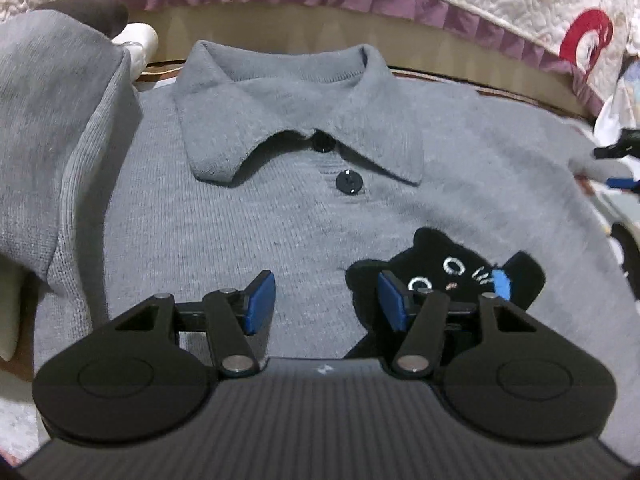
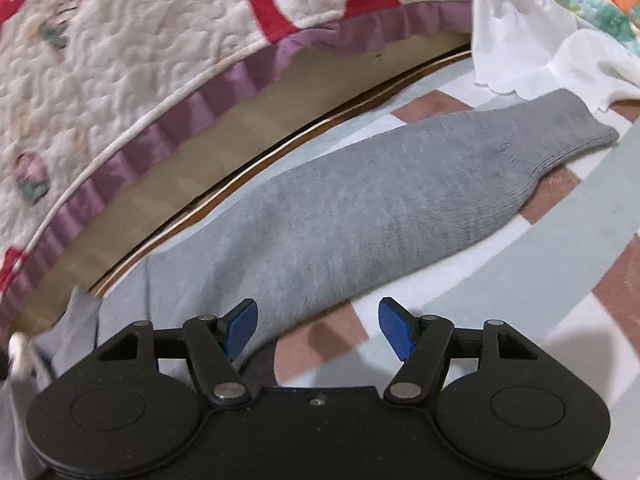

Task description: Fold clothes

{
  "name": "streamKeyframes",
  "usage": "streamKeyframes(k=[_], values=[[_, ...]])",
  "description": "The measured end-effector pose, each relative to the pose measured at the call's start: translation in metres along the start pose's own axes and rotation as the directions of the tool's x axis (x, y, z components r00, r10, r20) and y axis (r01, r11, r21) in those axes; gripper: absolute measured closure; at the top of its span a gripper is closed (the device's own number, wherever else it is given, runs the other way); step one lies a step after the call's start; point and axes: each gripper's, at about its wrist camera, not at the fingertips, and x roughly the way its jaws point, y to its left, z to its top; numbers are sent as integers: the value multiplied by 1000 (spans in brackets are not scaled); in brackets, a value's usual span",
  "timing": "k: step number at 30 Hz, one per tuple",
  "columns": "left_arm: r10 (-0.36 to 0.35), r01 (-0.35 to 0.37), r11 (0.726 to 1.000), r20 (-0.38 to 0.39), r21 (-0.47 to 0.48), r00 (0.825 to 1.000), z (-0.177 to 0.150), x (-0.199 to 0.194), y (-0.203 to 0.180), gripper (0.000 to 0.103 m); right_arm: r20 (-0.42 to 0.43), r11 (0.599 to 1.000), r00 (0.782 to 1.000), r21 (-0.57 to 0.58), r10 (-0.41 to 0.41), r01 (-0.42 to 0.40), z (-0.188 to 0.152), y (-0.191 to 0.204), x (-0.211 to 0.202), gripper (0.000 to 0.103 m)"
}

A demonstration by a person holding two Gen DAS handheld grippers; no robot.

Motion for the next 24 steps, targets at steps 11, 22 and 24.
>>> streamKeyframes(k=[11, 22, 24], values=[[112, -112, 994, 58, -14, 992, -13, -53, 40, 47, 208, 954, 941, -85, -266, 289, -8, 50, 50, 92], [198, -198, 980, 14, -26, 980, -22, -79, 76, 46, 423, 887, 815, -53, -397, 459, 86, 21, -36, 99], [186, -186, 982, 12, -26, 982, -23, -77, 77, 45, 350, 881, 842, -84, -410, 465, 73, 12, -31, 85]])
